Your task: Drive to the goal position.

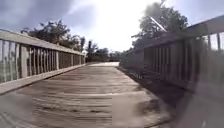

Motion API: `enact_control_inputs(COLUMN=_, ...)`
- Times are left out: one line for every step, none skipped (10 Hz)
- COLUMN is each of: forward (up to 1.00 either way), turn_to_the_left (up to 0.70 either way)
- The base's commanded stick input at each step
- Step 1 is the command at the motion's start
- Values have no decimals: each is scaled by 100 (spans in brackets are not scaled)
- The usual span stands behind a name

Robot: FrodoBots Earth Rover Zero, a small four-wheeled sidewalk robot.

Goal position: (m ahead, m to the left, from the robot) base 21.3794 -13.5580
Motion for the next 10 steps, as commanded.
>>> enact_control_inputs(forward=85, turn_to_the_left=0)
enact_control_inputs(forward=85, turn_to_the_left=0)
enact_control_inputs(forward=85, turn_to_the_left=0)
enact_control_inputs(forward=85, turn_to_the_left=0)
enact_control_inputs(forward=85, turn_to_the_left=0)
enact_control_inputs(forward=85, turn_to_the_left=0)
enact_control_inputs(forward=85, turn_to_the_left=0)
enact_control_inputs(forward=85, turn_to_the_left=0)
enact_control_inputs(forward=85, turn_to_the_left=0)
enact_control_inputs(forward=85, turn_to_the_left=0)
